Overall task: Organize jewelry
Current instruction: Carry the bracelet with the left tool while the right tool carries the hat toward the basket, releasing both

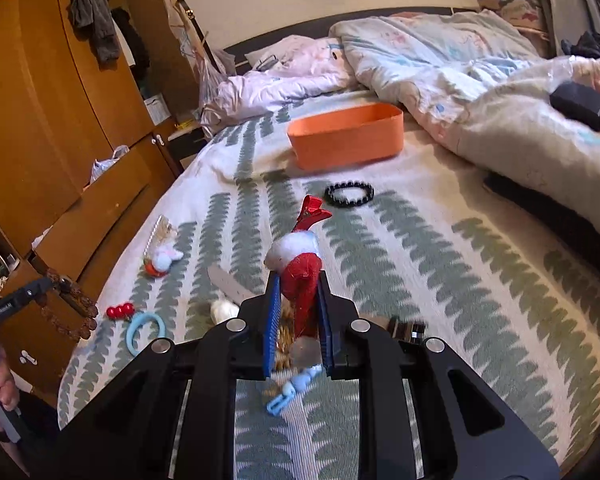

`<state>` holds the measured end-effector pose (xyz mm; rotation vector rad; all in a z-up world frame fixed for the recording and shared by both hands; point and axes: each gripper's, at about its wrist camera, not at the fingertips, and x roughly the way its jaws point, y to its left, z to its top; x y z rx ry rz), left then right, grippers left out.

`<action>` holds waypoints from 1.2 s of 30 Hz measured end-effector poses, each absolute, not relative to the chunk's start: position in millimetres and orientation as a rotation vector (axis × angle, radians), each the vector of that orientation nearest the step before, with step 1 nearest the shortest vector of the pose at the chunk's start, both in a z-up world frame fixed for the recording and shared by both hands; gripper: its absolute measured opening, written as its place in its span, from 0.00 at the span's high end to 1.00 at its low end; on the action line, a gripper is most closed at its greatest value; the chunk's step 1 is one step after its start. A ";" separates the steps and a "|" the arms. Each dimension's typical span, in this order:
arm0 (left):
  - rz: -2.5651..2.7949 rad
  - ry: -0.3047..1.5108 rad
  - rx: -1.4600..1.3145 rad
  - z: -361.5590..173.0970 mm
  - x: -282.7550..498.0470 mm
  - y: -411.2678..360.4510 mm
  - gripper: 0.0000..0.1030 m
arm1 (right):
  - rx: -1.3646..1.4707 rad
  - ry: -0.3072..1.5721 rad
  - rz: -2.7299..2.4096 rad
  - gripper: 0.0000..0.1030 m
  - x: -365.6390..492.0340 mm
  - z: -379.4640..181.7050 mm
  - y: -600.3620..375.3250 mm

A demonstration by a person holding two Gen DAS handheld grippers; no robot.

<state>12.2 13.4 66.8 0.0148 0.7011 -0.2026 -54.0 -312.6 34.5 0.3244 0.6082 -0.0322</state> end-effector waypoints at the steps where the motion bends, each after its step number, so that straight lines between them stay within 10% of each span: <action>1: -0.205 0.692 0.012 72.4 16.5 12.5 0.79 | 0.326 0.603 -0.032 0.82 -49.2 37.9 -314.1; 36: -0.201 0.828 0.185 26.5 219.4 -52.1 0.78 | 0.325 0.818 -0.122 0.81 152.2 -14.3 -381.8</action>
